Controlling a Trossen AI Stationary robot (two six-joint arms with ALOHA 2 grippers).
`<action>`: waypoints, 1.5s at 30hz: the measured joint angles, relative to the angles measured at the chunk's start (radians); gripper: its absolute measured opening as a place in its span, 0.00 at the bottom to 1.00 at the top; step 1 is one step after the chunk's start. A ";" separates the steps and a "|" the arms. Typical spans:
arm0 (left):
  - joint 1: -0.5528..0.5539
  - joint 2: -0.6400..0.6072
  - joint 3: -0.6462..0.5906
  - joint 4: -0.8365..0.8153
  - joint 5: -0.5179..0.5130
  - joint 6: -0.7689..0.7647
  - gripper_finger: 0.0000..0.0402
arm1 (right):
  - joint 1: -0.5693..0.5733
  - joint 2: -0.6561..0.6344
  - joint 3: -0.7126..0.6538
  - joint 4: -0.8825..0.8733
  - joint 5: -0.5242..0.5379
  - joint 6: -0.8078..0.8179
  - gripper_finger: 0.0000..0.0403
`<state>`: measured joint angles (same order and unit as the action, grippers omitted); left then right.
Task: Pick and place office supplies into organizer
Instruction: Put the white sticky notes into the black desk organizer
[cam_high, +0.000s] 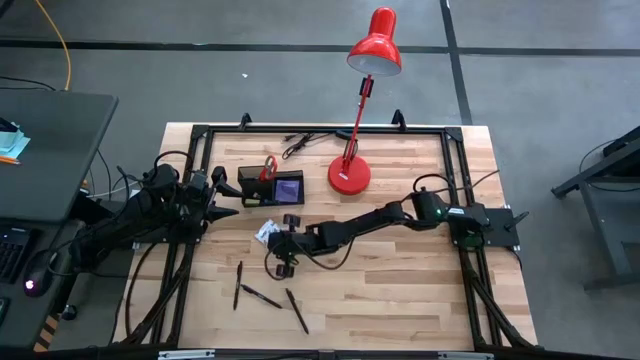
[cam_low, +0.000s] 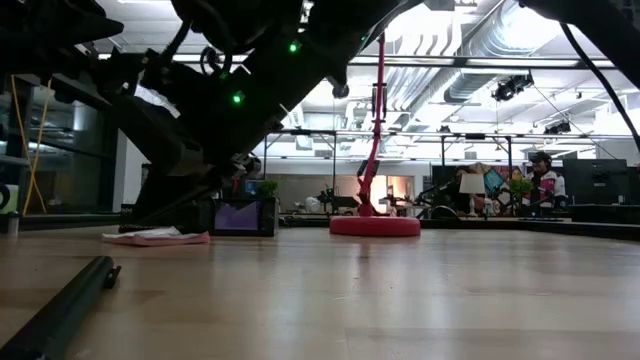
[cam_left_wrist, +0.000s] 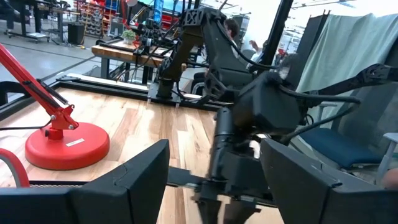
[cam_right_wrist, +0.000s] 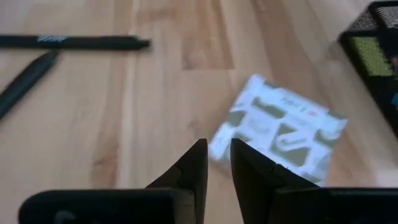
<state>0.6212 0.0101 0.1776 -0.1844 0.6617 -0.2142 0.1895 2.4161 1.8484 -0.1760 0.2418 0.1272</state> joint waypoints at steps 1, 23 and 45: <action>0.000 0.000 0.000 0.000 0.000 0.000 0.59 | -0.005 0.000 0.000 0.008 -0.019 0.001 0.16; 0.000 0.000 0.000 0.000 0.000 0.000 0.59 | 0.025 0.042 0.003 0.076 0.109 -0.083 0.73; 0.000 0.000 0.000 0.000 0.000 0.000 0.59 | -0.013 0.090 0.007 0.060 0.057 0.034 0.06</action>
<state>0.6216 0.0097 0.1780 -0.1844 0.6613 -0.2144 0.1760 2.5057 1.8553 -0.1163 0.2984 0.1608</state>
